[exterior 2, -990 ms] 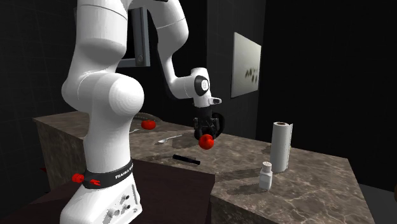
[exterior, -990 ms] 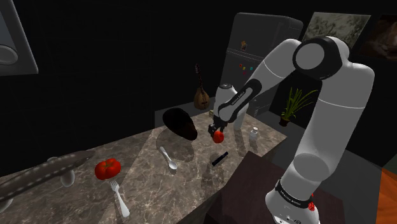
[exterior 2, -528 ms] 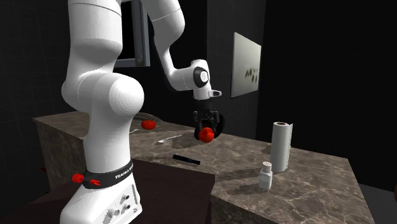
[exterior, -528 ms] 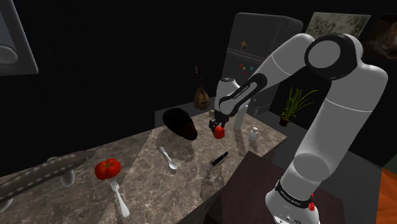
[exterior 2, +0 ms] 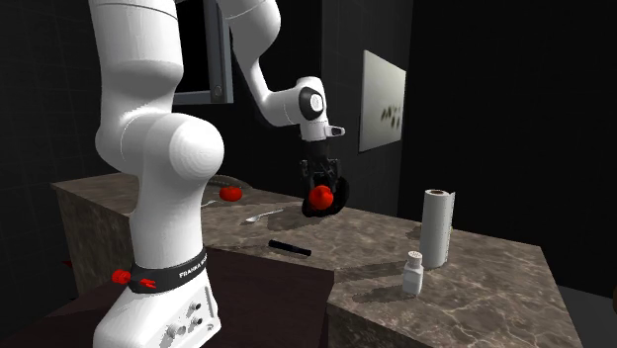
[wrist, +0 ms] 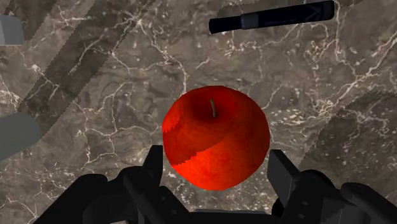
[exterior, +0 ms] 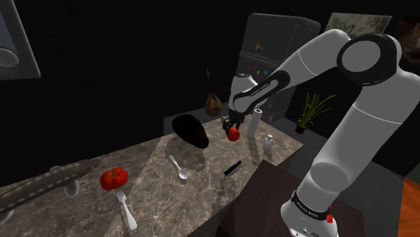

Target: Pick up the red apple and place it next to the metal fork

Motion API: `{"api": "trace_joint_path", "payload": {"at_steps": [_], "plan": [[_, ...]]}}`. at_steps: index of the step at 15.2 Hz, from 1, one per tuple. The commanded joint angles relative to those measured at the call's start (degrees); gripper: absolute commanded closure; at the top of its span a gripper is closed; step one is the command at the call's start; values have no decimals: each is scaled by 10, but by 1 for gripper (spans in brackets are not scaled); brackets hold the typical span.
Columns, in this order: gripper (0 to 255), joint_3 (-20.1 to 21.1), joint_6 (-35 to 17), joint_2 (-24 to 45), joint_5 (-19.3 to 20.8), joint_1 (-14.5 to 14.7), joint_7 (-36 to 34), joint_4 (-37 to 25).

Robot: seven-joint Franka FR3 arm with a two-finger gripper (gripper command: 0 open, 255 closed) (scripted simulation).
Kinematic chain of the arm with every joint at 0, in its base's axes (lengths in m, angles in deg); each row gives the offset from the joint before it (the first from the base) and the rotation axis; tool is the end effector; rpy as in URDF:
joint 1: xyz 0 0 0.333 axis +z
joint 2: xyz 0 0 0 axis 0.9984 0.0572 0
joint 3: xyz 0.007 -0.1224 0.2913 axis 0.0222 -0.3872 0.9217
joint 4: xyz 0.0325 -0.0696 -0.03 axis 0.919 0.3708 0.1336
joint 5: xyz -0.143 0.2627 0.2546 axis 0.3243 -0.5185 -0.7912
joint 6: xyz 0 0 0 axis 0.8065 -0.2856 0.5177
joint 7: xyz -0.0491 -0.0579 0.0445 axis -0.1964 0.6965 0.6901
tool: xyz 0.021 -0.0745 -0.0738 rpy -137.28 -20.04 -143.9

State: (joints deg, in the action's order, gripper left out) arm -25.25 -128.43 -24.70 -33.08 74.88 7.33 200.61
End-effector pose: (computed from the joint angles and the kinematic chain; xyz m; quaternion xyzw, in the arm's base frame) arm 0.4531 -0.1369 0.3060 0.9878 -0.1405 0.0140 0.0660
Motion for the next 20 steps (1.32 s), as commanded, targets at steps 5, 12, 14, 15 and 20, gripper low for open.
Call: {"api": "trace_joint_path", "payload": {"at_steps": [5, 12, 14, 15, 20], "plan": [[255, 26, 23, -24, -3, 23, -44, 7], [255, 88, 41, -33, -11, 76, -152, 13], [255, 106, 47, -30, -14, 91, -183, 9], [255, 115, 50, -28, -15, 99, -198, 6], [255, 158, 67, -8, -19, 136, -274, -22]]}}
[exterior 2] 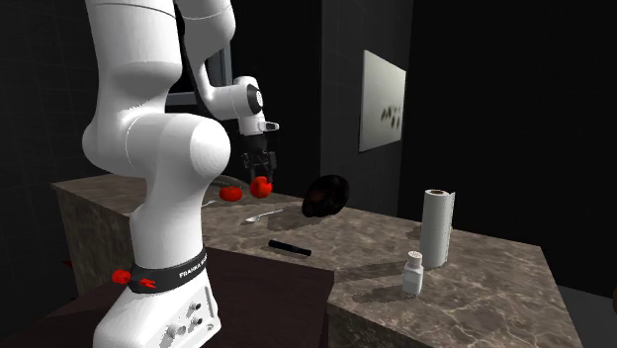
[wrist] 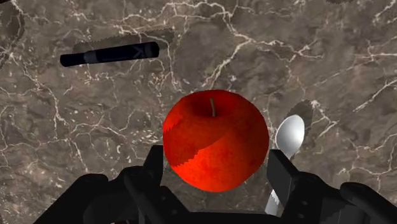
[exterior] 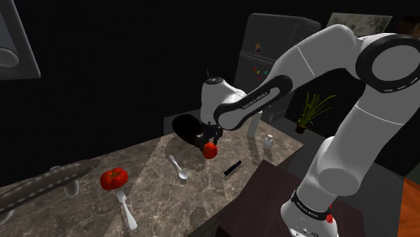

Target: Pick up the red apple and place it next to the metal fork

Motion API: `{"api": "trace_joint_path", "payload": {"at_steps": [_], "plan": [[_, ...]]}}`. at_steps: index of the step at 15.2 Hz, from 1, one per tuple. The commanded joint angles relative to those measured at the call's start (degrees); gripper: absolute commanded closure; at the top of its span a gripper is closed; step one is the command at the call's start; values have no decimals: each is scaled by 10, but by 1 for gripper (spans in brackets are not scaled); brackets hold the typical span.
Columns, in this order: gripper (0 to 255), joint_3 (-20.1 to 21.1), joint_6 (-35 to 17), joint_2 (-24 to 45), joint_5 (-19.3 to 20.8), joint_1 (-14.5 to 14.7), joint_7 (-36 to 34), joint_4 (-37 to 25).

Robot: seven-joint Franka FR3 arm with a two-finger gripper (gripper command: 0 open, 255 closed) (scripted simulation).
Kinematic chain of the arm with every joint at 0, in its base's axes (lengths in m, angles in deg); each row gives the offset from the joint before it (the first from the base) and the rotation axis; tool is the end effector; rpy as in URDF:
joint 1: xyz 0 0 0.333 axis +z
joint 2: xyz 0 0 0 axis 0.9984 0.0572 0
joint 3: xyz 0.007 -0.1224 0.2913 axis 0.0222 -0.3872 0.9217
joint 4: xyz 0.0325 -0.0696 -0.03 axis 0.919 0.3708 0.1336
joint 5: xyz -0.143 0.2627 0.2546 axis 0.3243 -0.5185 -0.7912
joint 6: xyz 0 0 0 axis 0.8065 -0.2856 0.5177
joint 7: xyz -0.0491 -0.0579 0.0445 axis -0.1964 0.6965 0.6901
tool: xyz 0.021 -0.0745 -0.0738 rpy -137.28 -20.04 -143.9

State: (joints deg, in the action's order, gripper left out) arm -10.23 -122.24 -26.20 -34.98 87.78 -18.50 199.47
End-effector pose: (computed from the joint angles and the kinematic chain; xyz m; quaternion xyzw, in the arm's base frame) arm 0.4612 0.0873 0.3166 0.9879 -0.1399 0.0136 0.0660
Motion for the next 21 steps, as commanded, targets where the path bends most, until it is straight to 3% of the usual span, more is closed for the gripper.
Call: {"api": "trace_joint_path", "payload": {"at_steps": [1, 11, 21], "plan": [[255, 16, 9, 12, -1, 14, -30, -17], [255, 84, 58, 98, 16, 88, -178, -128], [255, 119, 132, 227, 57, 176, -307, -304]]}}
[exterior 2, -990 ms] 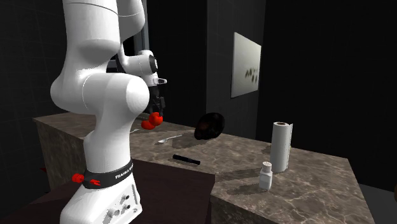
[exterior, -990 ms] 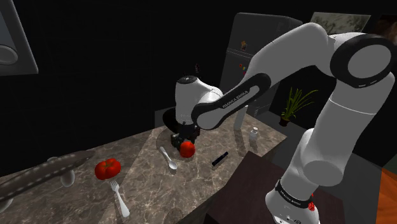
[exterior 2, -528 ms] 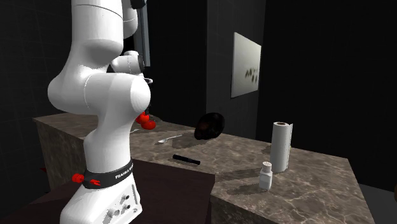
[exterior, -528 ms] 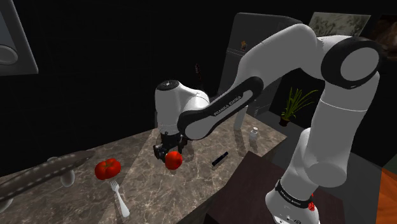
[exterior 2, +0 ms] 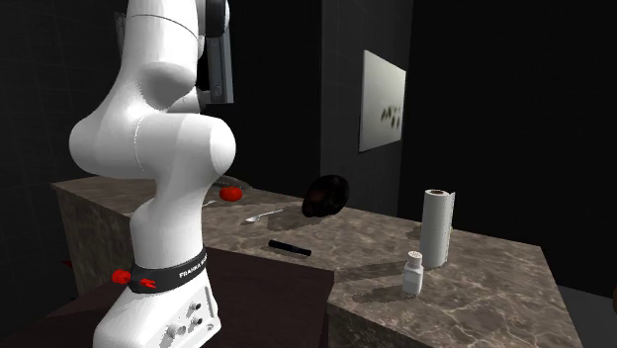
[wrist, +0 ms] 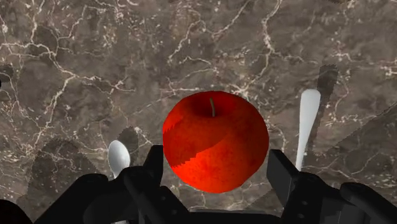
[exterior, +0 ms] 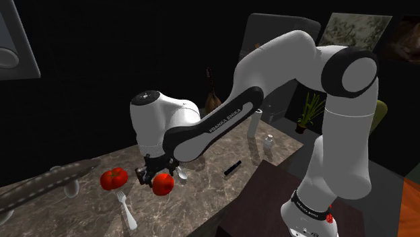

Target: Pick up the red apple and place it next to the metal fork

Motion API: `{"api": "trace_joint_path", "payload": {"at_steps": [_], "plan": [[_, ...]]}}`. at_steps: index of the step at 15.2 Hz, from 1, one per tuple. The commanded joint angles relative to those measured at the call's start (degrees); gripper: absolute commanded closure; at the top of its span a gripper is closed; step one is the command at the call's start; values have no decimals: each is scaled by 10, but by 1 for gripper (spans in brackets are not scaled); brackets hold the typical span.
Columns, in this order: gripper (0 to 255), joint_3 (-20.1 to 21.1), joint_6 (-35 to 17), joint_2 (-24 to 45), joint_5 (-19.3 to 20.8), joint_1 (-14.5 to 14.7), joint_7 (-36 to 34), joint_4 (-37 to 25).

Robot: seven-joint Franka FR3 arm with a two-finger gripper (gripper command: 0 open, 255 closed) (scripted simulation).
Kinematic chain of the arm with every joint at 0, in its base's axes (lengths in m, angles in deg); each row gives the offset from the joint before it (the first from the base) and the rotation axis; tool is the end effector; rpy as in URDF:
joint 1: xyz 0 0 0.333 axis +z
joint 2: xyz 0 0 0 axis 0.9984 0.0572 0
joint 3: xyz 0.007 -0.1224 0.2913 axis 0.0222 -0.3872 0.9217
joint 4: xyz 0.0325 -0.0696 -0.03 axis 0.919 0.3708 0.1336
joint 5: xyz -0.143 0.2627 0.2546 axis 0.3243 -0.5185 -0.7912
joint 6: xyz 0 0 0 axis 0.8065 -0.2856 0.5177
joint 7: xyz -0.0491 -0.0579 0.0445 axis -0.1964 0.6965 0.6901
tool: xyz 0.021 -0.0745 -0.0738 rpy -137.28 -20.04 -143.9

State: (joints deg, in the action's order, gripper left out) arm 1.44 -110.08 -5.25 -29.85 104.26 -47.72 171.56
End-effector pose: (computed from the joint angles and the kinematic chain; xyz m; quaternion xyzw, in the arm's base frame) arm 0.4737 0.3617 0.3182 0.9879 -0.1398 0.0136 0.0658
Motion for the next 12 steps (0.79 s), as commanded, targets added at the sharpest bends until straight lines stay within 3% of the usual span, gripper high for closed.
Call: {"api": "trace_joint_path", "payload": {"at_steps": [1, 7, 12], "plan": [[255, 4, 20, 33, 10, 22, -25, -46], [255, 8, 84, 131, 34, 89, -79, -196], [255, 3, 154, 230, 50, 154, -108, -358]]}}
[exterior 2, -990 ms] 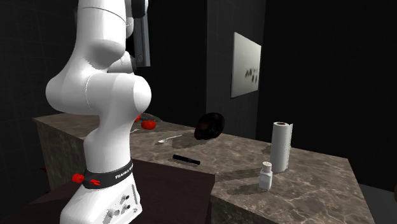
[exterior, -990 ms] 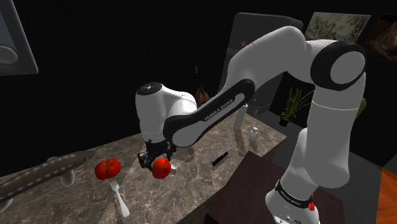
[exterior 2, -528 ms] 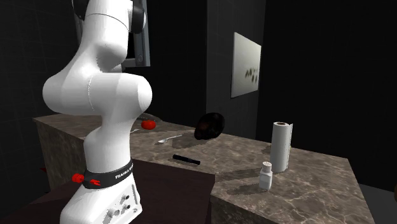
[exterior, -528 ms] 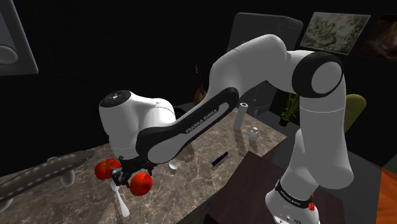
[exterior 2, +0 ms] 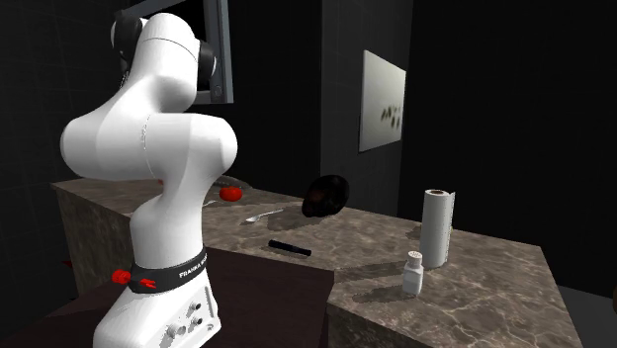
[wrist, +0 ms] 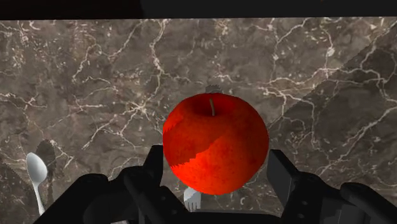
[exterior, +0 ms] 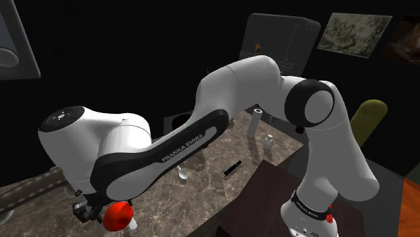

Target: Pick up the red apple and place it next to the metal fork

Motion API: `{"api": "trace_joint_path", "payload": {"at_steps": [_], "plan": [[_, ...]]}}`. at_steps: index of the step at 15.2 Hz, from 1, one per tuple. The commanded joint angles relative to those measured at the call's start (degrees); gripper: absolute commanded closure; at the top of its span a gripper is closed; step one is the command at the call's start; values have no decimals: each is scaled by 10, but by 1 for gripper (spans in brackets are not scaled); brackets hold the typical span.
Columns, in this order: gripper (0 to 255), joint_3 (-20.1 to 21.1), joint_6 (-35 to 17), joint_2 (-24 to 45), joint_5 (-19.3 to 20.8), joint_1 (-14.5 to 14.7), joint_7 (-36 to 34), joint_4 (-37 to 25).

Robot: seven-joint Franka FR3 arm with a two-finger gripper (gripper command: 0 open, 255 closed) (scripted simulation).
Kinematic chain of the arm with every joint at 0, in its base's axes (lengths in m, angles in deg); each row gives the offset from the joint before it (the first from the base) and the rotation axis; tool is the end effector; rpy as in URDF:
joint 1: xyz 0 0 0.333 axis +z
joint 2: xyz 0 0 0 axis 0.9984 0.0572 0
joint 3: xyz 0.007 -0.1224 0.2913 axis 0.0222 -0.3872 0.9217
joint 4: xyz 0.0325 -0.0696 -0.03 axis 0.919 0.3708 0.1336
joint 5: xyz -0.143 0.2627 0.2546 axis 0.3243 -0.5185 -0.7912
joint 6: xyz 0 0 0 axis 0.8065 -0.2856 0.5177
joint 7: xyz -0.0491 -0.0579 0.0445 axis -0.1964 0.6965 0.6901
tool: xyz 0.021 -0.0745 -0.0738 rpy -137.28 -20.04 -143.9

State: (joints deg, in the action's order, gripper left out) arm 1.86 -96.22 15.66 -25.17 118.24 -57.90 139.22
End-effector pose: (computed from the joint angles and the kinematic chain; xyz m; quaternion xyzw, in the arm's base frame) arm 0.4811 0.5224 0.3192 0.9879 -0.1400 0.0134 0.0654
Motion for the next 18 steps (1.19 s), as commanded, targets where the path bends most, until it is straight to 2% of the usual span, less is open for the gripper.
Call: {"api": "trace_joint_path", "payload": {"at_steps": [1, 18], "plan": [[255, -4, 45, 62, 9, 40, -12, -106], [255, -19, -42, 122, 28, 44, -28, -77]]}}
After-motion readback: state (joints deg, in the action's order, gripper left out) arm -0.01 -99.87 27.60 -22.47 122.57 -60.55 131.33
